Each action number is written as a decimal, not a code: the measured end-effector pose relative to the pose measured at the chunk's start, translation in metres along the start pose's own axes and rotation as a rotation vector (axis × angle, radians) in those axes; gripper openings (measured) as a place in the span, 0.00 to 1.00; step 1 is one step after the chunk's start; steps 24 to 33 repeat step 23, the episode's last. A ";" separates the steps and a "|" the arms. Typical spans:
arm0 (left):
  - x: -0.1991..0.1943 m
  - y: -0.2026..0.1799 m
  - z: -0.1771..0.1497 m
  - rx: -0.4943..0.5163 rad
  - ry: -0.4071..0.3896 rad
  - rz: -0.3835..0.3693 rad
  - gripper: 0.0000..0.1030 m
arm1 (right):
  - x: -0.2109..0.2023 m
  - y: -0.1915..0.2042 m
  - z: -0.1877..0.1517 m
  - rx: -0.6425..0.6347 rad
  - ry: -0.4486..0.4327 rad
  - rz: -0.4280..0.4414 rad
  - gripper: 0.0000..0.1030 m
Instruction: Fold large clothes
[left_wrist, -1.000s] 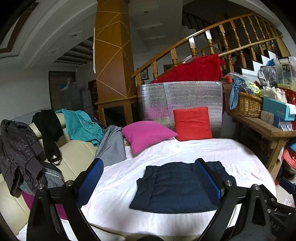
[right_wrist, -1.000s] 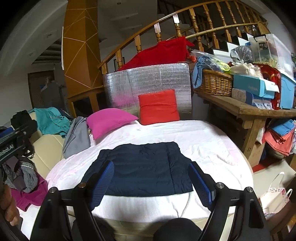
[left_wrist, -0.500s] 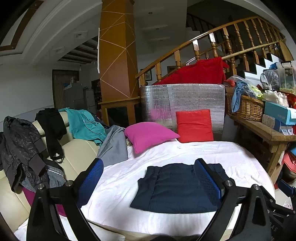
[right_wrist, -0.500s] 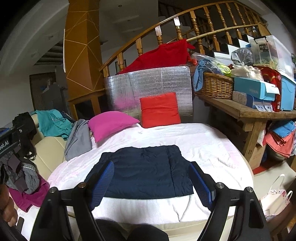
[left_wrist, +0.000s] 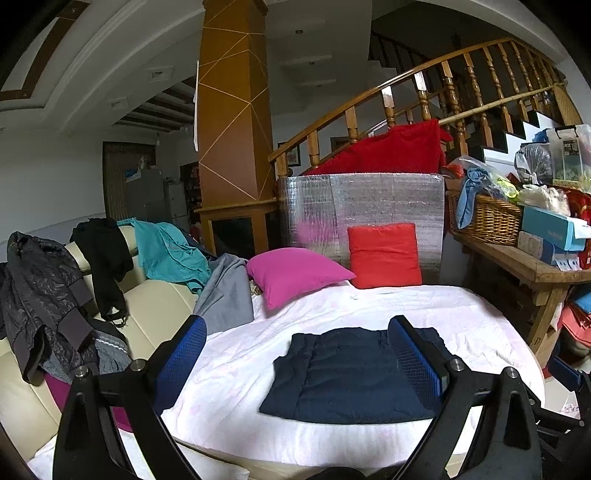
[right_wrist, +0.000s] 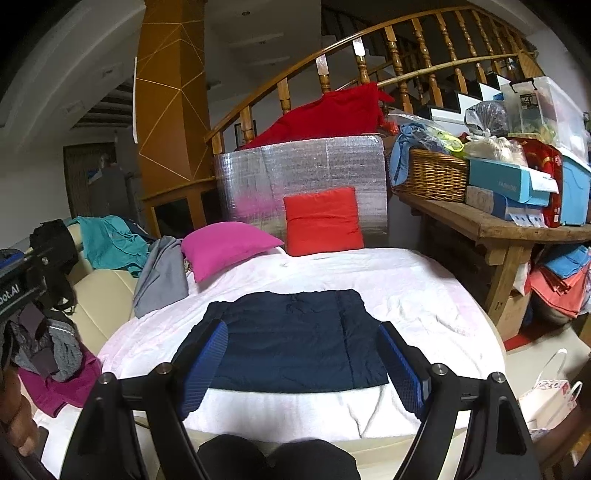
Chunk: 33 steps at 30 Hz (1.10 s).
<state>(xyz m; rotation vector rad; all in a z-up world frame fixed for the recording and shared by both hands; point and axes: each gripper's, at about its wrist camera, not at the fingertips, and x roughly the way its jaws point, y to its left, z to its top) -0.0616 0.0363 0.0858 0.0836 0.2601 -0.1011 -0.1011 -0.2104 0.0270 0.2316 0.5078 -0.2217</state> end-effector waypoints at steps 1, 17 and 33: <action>0.001 0.000 0.000 0.000 0.002 -0.001 0.96 | 0.000 0.000 0.000 0.001 0.000 0.000 0.82; 0.020 0.011 0.001 -0.027 0.020 -0.005 0.96 | 0.017 0.011 0.009 -0.009 0.010 -0.002 0.82; 0.043 0.019 -0.001 -0.042 0.026 -0.001 0.96 | 0.034 0.017 0.017 -0.022 0.017 -0.008 0.82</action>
